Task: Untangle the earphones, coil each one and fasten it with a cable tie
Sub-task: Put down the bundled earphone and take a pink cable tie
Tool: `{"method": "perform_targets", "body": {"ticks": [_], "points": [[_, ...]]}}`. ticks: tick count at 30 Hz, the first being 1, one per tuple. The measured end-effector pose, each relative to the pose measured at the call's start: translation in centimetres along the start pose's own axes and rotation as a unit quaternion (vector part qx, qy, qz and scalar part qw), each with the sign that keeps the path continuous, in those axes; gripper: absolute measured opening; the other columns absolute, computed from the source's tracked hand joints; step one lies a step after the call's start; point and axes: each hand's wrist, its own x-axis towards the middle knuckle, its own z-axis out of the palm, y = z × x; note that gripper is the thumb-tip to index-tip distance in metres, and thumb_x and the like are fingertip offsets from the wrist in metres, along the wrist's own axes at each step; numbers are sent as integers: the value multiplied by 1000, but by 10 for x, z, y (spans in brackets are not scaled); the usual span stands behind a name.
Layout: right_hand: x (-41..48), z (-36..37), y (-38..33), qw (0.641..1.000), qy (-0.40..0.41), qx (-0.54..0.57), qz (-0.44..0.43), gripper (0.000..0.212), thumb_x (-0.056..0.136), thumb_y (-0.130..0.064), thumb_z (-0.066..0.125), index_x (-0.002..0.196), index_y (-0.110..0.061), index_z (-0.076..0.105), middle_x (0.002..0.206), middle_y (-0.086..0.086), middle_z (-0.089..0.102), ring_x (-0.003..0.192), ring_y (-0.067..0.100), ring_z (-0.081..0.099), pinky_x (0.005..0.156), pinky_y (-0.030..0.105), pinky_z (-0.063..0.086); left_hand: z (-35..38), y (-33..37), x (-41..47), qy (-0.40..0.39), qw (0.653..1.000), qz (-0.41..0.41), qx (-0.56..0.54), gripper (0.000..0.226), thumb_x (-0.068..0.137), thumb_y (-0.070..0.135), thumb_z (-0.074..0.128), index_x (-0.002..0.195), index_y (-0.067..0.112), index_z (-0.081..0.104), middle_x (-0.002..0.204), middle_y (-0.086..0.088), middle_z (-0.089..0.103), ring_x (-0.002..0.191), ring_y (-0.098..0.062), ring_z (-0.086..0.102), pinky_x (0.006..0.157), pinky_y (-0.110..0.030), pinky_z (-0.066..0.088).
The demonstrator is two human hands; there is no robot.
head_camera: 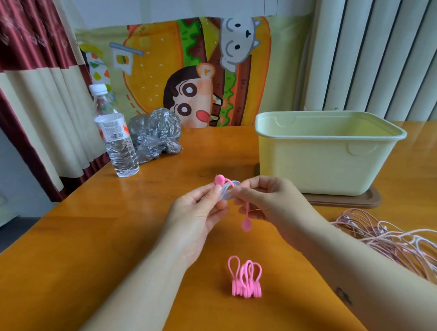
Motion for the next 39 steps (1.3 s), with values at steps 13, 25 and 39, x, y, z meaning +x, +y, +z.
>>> {"method": "perform_targets", "body": {"ticks": [13,25,39], "points": [[-8,16,17,949,139,-197,-204,10,80,-17,70,72,-23,68,64,-12,64,59,0,54,54,13,41,7,-7,-5,-17,986,-107,-124,19,86,19,62,79,11,76,78,-3,71,66,-6,66,60,-17,56],[-5,12,22,854,47,-411,-315,20,90,-20,58,100,-29,73,85,-6,60,70,11,57,57,35,52,6,-8,-2,47,984,-103,-139,17,87,18,64,98,6,67,66,0,68,59,-6,60,55,-17,55],[12,-28,10,957,-237,115,122,14,74,-11,67,87,-5,67,65,-1,59,56,6,47,59,18,44,3,15,-10,-107,982,-102,-116,18,79,21,64,81,5,74,79,-10,67,58,-8,57,60,-20,55]]}}
